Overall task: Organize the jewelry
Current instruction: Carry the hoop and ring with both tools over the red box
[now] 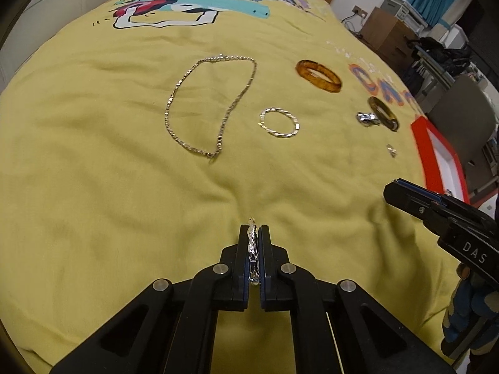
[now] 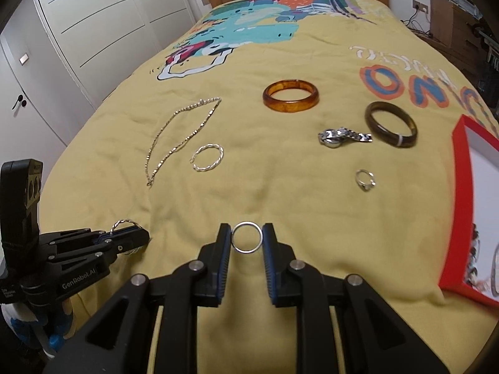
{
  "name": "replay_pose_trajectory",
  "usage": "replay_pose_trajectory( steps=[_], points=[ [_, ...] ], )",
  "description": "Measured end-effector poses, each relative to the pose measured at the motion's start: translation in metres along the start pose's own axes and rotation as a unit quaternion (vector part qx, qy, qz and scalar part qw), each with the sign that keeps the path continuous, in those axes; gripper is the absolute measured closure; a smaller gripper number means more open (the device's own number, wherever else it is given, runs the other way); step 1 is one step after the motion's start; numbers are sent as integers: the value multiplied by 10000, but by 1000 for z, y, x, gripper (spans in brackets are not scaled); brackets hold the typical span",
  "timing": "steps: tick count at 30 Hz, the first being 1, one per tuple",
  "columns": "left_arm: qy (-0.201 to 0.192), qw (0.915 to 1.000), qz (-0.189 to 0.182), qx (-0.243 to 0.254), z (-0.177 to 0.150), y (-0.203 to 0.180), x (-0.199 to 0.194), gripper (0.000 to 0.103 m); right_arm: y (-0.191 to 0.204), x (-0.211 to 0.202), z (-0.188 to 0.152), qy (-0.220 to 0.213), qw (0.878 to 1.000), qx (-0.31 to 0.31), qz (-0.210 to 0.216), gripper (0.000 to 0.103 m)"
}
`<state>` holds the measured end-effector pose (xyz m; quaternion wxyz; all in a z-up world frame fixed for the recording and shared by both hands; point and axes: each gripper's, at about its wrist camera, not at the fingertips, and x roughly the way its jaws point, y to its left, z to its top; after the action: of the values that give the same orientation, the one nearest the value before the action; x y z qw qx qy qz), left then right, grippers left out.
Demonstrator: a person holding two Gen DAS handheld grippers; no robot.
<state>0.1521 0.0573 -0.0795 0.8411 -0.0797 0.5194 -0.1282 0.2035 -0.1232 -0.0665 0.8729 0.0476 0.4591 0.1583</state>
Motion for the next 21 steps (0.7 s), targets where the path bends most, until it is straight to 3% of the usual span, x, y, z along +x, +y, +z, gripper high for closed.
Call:
replay_pose_trajectory(
  steps=[11, 21],
  points=[
    [-153, 9988, -264, 381, 4, -48, -26, 99, -34, -50, -19, -351, 9986, 339, -194, 84],
    [7, 9895, -869, 1155, 33, -159, -5, 99, -133, -106, -27, -657, 9903, 836, -900, 84]
  ],
)
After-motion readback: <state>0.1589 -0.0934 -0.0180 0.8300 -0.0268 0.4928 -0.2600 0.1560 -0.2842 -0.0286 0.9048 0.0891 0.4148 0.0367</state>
